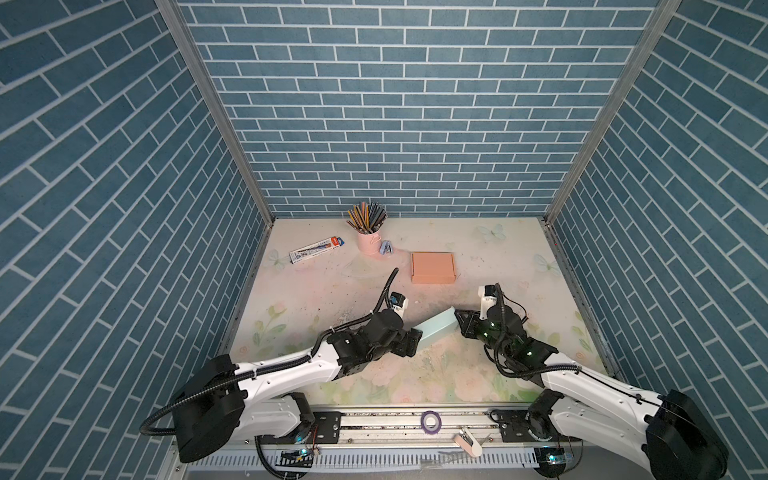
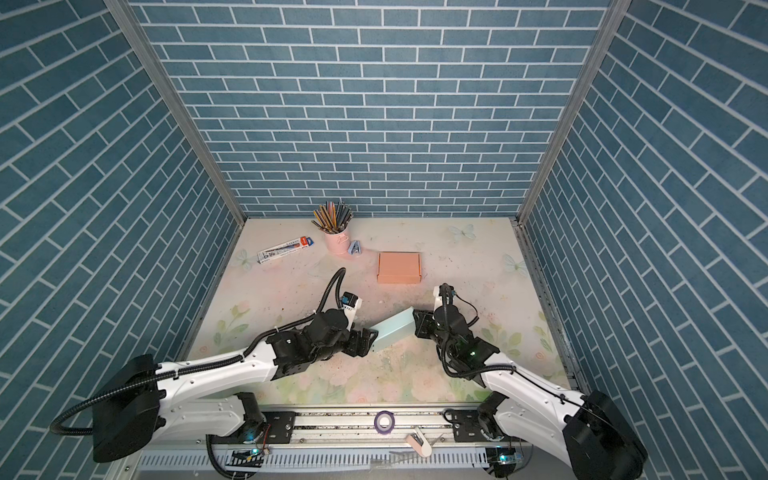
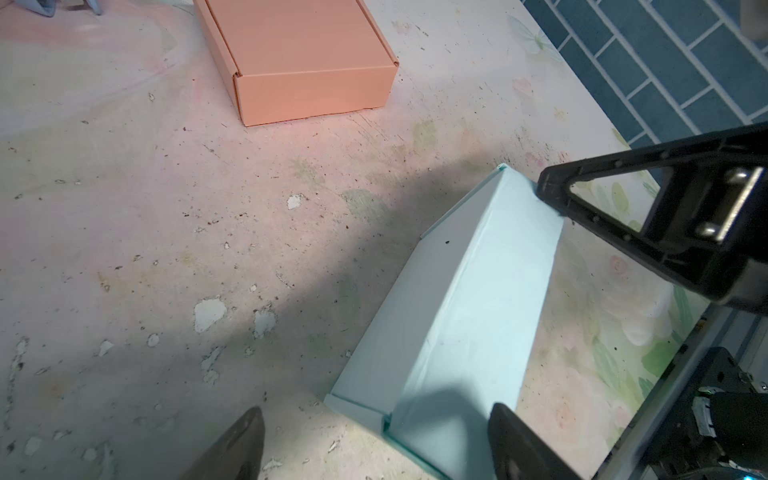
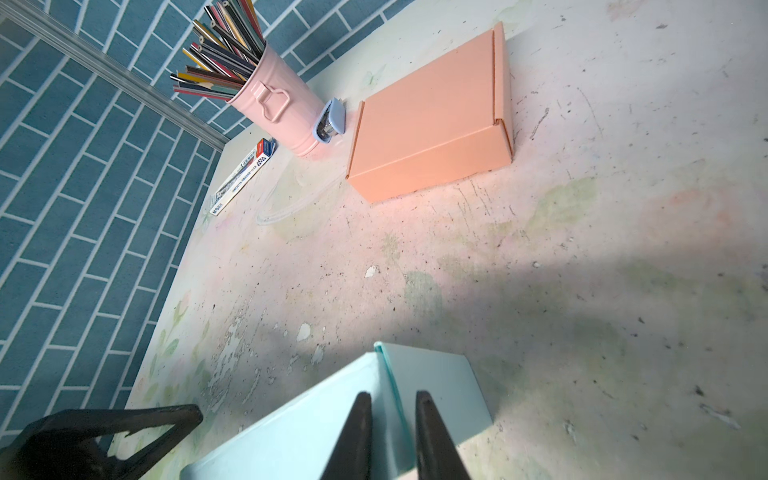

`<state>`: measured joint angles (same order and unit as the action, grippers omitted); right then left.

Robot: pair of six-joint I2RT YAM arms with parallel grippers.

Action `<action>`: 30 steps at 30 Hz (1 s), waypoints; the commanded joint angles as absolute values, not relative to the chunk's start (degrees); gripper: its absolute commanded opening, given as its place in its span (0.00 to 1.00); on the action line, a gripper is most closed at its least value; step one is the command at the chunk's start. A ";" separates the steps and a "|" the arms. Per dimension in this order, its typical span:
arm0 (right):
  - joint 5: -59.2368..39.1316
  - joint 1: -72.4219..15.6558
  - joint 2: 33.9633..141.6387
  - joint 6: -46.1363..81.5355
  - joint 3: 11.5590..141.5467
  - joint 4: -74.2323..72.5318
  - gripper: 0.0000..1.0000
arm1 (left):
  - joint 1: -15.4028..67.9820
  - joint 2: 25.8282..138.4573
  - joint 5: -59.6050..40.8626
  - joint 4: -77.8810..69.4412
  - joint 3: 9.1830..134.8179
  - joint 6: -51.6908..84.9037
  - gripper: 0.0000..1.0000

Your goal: Fold the paper box

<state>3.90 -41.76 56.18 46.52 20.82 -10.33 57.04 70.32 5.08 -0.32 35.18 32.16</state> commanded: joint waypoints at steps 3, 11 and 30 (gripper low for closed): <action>5.56 -42.51 56.74 47.02 19.41 3.16 0.20 | 55.18 70.73 4.97 -1.53 32.02 32.81 0.85; 6.83 -45.06 56.76 47.72 20.65 3.69 0.20 | 51.48 70.64 3.41 -3.56 29.77 32.21 0.84; 10.22 -53.53 53.93 51.63 22.83 5.89 0.24 | 45.88 70.89 0.64 -4.41 29.05 30.05 0.84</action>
